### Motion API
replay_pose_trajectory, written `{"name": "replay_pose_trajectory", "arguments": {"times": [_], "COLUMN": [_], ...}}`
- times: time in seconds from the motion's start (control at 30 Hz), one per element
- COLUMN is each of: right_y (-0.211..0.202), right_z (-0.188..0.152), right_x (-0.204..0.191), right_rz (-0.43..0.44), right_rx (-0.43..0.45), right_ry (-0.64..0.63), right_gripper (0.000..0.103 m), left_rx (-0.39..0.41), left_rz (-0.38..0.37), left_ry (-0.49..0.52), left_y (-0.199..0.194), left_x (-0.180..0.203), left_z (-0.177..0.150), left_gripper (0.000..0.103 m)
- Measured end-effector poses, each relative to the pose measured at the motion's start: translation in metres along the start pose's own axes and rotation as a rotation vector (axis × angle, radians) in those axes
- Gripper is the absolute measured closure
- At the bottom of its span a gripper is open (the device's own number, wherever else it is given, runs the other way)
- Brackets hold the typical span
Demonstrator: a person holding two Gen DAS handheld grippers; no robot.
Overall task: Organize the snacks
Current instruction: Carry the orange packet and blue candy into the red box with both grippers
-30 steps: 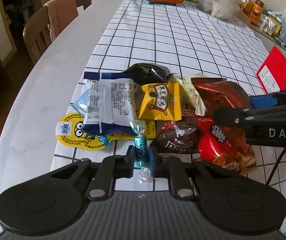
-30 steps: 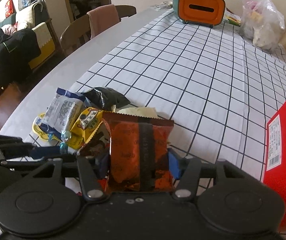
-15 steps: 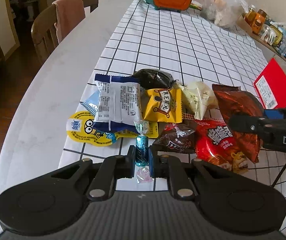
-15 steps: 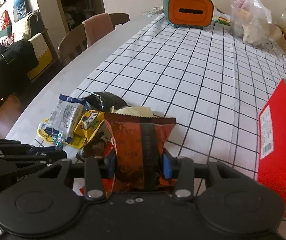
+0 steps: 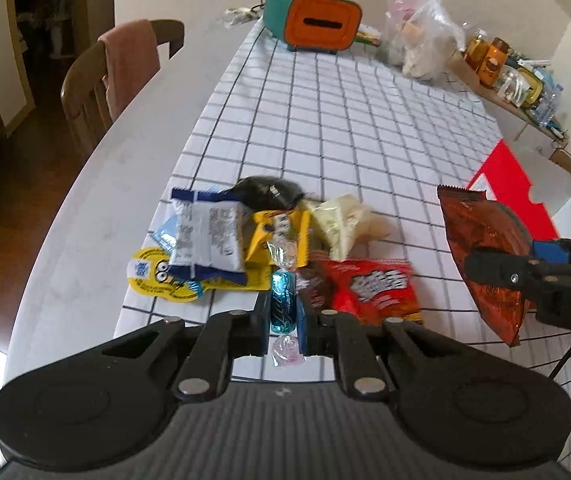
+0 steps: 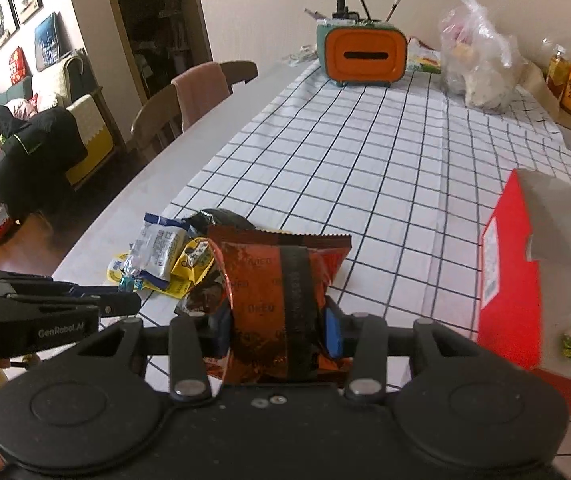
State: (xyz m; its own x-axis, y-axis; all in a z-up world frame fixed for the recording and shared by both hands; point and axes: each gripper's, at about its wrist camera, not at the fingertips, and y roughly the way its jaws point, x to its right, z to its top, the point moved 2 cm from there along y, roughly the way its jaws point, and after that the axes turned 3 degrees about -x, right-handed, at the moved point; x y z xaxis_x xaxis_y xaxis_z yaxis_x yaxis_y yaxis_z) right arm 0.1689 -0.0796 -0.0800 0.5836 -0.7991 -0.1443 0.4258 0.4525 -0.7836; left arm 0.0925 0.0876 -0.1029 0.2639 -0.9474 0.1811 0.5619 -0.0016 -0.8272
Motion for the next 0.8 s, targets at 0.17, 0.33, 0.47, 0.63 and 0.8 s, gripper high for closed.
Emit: {"name": "replay_pose_trajectory", "arguments": {"times": [0.17,0.33,0.47,0.63,0.8], "right_y": [-0.022,-0.044,-0.063,-0.080,-0.096], "right_z": [0.000,-0.003,-0.007,-0.012,-0.019], "right_x": [0.013,0.033,0.053,0.083,0.121], "right_rz": [-0.001,-0.008,-0.020,-0.049,-0.085], "right_rx": [0.020,0.040,0.060,0.075,0.089], "right_ry": [0.023,0.050,0.060,0.064,0.092], "right_gripper": [0.060,0.060,0.060,0.060,0.060], "left_rx": [0.027,0.052,0.071,0.091,0.113], "left_rz": [-0.010,-0.031,-0.051,-0.084,-0.088], "left_ry": [0.043,0.090,0.139,0.193,0.263], "left_y": [-0.016,-0.030,-0.035,-0.038,-0.040], "left_x": [0.027,0.060,0.092,0.137,0.183], "left_z": [0.009,0.019,0.026,0.032,0.036], "left_gripper": [0.091,0.090,0.091,0.091,0.091]}}
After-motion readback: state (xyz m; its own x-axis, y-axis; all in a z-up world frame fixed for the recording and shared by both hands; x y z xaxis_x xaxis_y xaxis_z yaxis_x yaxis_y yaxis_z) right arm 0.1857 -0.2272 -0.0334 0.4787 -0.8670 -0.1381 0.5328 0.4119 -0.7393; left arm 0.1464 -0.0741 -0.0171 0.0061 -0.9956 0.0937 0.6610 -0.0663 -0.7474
